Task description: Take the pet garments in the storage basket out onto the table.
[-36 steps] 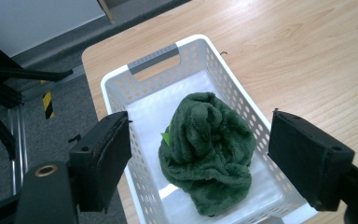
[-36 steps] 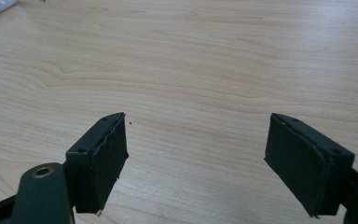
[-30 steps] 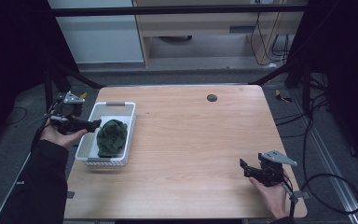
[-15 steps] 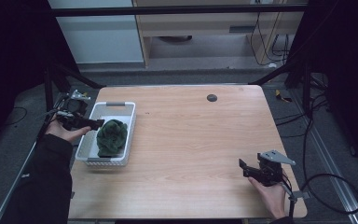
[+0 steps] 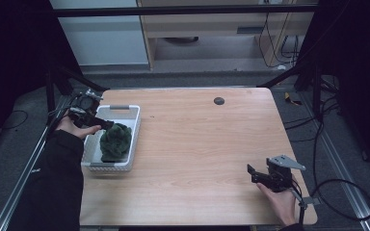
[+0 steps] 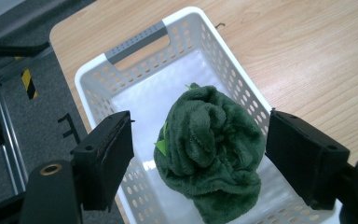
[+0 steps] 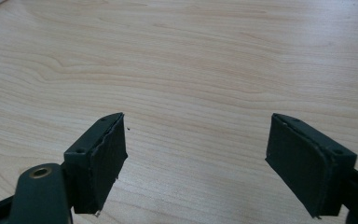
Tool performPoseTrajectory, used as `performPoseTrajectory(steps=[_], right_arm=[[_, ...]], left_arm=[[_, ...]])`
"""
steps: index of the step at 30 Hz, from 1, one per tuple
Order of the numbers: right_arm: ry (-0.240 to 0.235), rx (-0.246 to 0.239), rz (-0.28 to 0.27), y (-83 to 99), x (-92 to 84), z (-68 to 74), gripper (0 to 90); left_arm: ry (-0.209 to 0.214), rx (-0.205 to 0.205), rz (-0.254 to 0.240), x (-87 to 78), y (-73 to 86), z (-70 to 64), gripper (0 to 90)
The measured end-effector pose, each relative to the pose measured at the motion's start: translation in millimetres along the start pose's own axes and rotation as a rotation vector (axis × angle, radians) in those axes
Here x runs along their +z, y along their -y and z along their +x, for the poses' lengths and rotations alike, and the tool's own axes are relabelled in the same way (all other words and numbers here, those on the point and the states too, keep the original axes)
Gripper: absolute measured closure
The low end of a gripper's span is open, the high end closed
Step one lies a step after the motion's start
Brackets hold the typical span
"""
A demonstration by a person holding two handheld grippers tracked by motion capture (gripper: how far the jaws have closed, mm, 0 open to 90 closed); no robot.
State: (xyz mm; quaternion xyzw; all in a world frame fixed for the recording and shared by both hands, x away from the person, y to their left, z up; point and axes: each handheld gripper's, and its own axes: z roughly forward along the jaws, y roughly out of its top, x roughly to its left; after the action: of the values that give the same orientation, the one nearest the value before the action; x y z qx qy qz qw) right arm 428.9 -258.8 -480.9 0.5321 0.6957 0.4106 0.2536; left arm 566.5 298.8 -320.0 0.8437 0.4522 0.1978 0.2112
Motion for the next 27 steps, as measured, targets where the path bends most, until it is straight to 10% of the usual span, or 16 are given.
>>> performPoseTrajectory(steps=[27], right_arm=[[0.004, 0.009, 0.006, 0.4, 0.6, -1.3, 19.1]], left_arm=[[0.032, 0.003, 0.147, 49.2, 3.1, 5.3, 24.8]])
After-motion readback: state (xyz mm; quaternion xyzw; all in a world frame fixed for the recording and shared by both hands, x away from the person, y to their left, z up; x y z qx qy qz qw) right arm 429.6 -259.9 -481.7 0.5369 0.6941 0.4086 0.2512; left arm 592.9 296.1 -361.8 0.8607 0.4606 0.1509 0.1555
